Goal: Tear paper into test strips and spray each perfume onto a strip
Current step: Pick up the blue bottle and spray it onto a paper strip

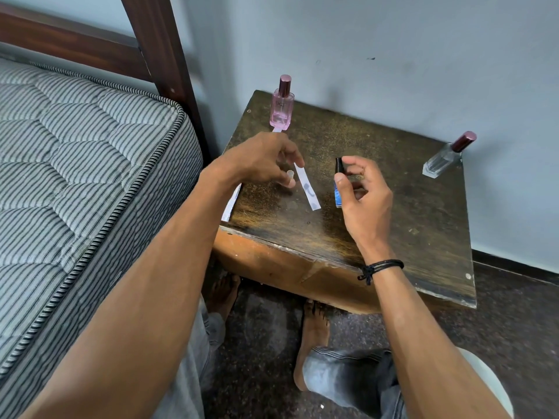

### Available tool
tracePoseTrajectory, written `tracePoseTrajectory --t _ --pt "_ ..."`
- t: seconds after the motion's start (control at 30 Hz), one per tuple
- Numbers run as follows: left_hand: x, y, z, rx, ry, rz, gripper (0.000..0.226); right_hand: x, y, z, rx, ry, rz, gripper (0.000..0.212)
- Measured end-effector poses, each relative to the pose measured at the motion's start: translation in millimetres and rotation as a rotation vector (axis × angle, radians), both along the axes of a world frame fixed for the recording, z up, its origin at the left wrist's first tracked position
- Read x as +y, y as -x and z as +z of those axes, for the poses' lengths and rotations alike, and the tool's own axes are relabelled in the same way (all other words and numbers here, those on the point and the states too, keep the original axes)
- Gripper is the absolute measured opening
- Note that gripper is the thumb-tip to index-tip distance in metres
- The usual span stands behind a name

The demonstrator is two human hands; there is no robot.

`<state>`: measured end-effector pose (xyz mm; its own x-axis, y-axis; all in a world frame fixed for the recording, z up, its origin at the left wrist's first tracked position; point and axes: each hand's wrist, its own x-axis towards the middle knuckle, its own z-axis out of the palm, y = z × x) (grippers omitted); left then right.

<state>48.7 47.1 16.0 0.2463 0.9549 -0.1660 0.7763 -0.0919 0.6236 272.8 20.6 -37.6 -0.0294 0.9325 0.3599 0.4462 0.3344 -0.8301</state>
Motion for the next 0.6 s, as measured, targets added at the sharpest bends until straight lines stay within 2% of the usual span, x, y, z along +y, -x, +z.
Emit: tracePoseTrajectory --t 0.27,0.33,0.47,0.53,0.6 --pt "-0.7 -7.8 3.5 -0.073 -0.050 0.054 0.018 0.5 -0.5 -1.8 0.002 -0.005 0.007 0.028" --pt "-1.3 -11.1 7.6 -0.197 -0.103 0.080 0.016 0.3 -0.3 -1.5 0.012 -0.009 0.010 0.029" --pt "-4.7 -26.4 15.5 -0.575 -0.206 0.209 0.017 -0.8 -0.1 -0.5 0.045 -0.010 0.038 0.032" --pt "-6.6 -34.8 16.8 -0.665 -0.232 0.230 0.018 -1.3 0.1 0.0 0.051 -0.017 0.054 0.032" --pt "-7.6 -41.2 16.6 -0.670 -0.250 0.213 0.019 -1.3 0.0 0.2 0.052 -0.031 0.069 0.032"
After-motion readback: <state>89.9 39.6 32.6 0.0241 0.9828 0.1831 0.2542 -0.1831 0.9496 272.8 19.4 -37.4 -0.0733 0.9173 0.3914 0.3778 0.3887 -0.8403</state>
